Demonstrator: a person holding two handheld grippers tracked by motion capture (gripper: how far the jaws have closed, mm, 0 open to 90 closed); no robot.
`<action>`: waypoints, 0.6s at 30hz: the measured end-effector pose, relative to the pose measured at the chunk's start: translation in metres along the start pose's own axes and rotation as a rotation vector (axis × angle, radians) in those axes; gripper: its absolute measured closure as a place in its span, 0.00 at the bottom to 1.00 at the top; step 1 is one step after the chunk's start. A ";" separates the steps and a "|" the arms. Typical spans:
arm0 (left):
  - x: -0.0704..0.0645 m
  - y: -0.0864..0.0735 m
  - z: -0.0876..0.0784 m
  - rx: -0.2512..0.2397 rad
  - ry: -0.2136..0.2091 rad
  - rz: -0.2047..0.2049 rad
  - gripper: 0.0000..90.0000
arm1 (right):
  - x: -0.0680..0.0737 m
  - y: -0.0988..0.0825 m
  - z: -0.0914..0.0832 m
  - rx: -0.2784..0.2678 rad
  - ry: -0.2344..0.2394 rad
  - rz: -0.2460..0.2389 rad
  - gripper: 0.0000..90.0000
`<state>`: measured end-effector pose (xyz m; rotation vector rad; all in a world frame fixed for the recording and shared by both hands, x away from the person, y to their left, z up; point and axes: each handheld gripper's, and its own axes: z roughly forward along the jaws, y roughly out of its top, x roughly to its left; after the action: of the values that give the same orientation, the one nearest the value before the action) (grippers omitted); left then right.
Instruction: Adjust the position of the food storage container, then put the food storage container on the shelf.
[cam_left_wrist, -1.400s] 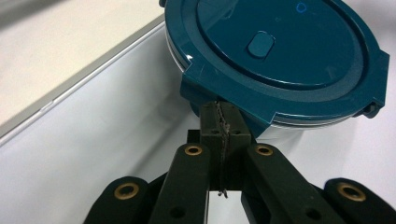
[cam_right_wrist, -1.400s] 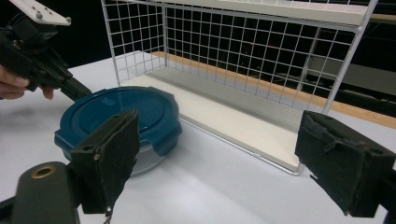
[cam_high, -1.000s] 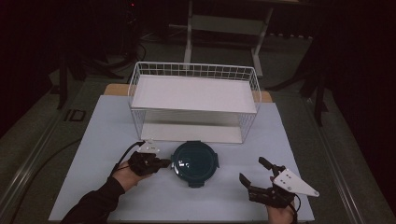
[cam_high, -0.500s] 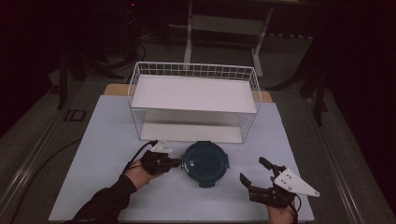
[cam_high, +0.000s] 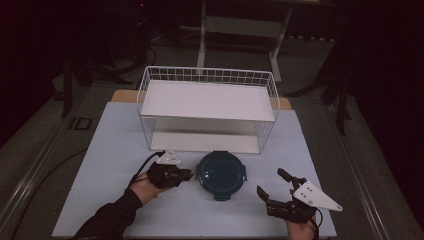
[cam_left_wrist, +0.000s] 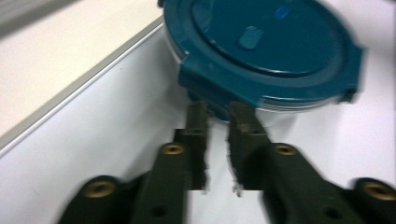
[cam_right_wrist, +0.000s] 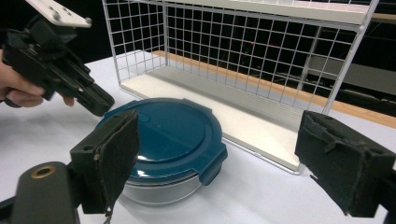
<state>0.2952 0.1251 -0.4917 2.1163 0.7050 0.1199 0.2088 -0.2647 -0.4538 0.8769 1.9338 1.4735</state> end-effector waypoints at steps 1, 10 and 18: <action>0.000 0.000 -0.003 -0.007 -0.004 -0.016 0.68 | 0.000 0.000 0.000 0.001 0.001 0.000 0.15; 0.000 0.006 -0.020 -0.103 -0.063 -0.079 0.16 | 0.002 0.000 0.002 0.010 0.004 -0.006 0.15; -0.001 0.016 -0.019 -0.102 -0.069 -0.129 0.02 | 0.002 0.001 0.004 0.006 -0.003 -0.014 0.14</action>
<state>0.2948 0.1306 -0.4679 1.9626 0.7757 0.0125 0.2109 -0.2602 -0.4545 0.8658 1.9392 1.4578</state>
